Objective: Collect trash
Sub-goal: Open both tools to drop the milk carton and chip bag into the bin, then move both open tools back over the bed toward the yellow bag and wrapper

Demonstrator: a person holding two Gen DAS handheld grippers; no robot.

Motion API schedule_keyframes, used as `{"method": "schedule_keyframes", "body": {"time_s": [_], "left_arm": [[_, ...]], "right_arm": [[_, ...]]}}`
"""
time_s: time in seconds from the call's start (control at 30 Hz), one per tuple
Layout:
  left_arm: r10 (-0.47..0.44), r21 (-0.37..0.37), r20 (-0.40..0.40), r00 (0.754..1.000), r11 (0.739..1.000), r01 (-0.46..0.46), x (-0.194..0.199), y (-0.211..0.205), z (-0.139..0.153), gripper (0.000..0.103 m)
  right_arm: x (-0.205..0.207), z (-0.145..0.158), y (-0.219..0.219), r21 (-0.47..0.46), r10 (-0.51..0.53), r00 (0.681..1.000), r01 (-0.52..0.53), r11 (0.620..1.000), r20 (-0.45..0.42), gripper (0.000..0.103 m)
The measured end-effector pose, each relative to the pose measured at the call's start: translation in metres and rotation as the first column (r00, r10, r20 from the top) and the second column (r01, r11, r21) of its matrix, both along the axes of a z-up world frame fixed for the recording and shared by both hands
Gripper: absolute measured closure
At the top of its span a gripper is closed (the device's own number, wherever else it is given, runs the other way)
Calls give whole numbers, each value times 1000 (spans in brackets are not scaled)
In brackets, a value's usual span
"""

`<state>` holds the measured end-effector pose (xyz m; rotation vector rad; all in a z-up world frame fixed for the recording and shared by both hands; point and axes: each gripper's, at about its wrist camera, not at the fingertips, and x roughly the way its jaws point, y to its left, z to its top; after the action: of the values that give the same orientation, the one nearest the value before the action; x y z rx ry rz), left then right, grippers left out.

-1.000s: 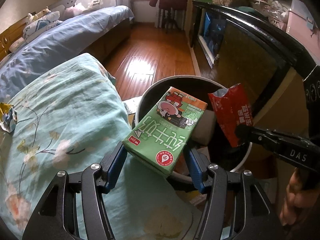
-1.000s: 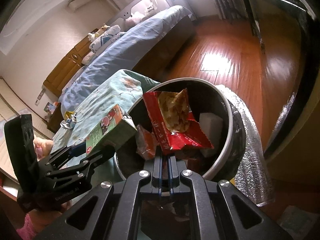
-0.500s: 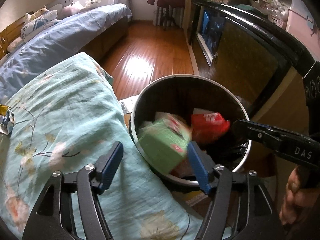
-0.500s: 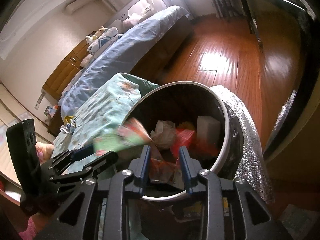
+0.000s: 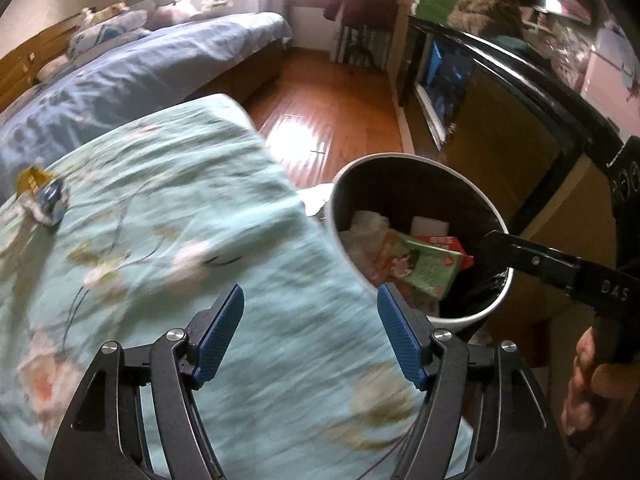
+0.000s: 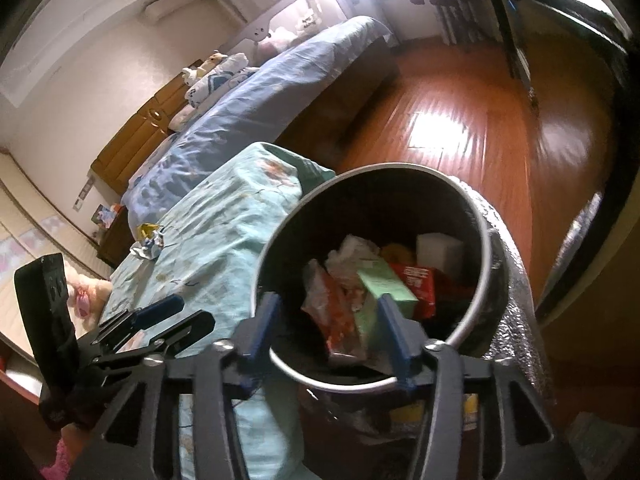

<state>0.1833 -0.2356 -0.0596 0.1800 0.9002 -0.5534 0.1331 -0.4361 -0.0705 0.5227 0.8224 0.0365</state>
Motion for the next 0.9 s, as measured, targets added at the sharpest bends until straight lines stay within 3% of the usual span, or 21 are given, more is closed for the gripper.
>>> {"method": "schedule_keyframes", "body": {"time_s": [0.57,0.9], "left_arm": [[224,-71,-4,975,972,-224,-2,124,1,29],[329,-78,-24,944,941,-330,3,178,-6,28]], "right_arm": [[26,1,95,-47,159,987,-158,986,11,14],[44,3,138,-55,232,973,-230,972,19,11]]}}
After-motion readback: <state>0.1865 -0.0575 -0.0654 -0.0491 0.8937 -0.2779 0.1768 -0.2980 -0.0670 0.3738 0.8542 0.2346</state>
